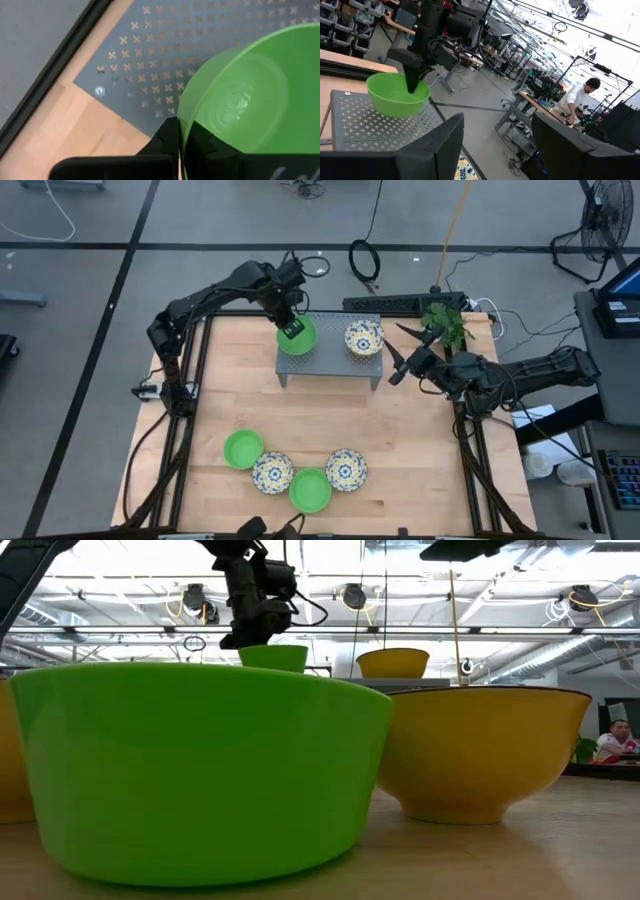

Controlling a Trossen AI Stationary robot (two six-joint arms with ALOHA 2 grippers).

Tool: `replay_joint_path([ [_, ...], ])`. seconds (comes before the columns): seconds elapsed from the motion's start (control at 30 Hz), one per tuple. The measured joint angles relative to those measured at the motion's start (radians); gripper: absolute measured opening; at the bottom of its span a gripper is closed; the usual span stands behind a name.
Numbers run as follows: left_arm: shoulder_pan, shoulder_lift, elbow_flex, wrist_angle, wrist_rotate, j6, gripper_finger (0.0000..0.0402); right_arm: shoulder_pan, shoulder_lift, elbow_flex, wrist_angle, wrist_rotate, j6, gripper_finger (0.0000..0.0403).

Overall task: Pick & Place Mini bowls
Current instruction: Put the right green bowl on the shelf, then stack the white patterned bowl on top of the white patterned bowl on the shelf

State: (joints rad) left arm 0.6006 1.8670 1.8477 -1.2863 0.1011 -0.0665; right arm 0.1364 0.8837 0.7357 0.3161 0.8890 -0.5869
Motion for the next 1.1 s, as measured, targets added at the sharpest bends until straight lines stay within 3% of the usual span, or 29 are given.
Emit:
replay_joint_path([
  [0.37,-0.016,0.032,-0.001,0.011,-0.017,-0.013,0.0011,0.0,0.0,0.0,0.0,0.0,0.0,0.0217],
  [0.8,-0.025,0.03,0.002,0.011,-0.022,-0.002,0.0123,0.0,0.0,0.001,-0.003,0.0,0.023,0.0216],
  [1.1,0.001,-0.056,0.165,-0.054,-0.034,0.001,0.0184,0.0,0.0,0.001,-0.008,0.0,0.026,0.0216],
])
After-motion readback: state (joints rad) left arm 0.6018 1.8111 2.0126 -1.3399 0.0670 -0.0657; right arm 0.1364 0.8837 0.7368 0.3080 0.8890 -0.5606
